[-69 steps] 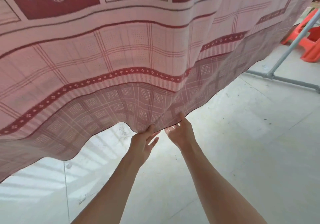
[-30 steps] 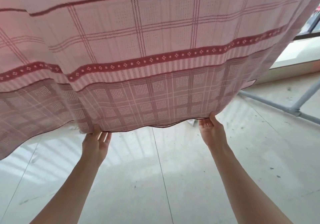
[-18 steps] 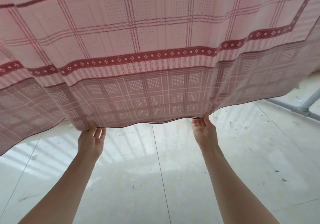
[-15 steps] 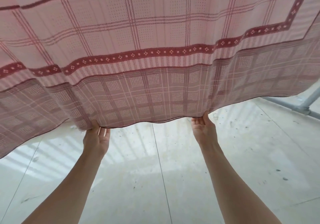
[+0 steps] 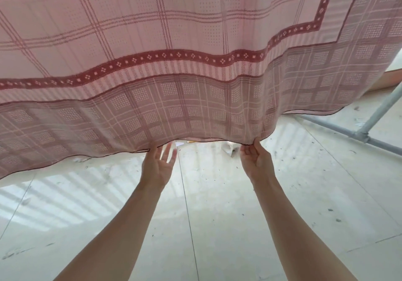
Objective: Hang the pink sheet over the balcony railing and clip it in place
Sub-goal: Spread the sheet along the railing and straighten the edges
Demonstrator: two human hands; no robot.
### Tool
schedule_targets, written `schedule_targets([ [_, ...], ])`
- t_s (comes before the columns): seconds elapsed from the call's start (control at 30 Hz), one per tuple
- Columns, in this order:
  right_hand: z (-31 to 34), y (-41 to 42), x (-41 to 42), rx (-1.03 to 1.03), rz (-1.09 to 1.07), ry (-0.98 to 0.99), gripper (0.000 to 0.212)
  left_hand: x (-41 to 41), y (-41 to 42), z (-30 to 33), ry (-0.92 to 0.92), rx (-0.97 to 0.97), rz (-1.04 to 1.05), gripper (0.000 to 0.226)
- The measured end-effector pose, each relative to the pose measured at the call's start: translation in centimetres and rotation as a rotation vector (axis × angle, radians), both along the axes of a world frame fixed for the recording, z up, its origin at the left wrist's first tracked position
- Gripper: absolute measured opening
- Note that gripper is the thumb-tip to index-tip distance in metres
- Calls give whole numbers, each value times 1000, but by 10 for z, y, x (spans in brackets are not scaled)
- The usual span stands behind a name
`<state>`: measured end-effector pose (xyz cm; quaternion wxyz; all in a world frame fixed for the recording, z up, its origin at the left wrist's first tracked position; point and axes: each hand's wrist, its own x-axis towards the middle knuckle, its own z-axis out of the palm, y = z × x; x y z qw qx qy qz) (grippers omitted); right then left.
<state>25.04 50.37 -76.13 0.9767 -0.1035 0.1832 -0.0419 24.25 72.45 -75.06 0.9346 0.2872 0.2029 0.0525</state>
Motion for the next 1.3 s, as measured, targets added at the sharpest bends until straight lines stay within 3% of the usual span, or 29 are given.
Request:
schedule_targets([
  [0.47,0,-9,-9,-9,-18,-21,17,-10,11,2,51,130,88,21],
  [0.6,-1,3,-19,-56,34,-18,17,-21,-12,-7,-90,-6,-164,15],
  [0.7,-3,8,-27,-36,85,-29,17,-20,-55,-14,-101,260,-421,16],
  [0.8,-8,4,-35,-112,124,-46,21,-19,-98,-8,-101,490,-671,51],
  [0.9,-10,-9,-43,-294,177,9,18,-17,-117,4,-69,390,-755,74],
  [1.0,-11,-19,-46,-510,215,84,11,-22,-120,6,-142,403,-760,47],
  [1.1,-12,-22,-46,-592,223,81,14,-30,-120,3,-111,476,-693,49],
  [1.17,-13,-22,-47,-771,219,20,25,-34,-117,-1,-90,411,-592,41],
  [1.27,-8,-23,-41,-920,172,-92,49,-41,-111,-6,-81,255,-446,12],
  [1.3,-2,-25,-39,-1065,157,-118,50,-43,-108,-8,-72,220,-409,8],
])
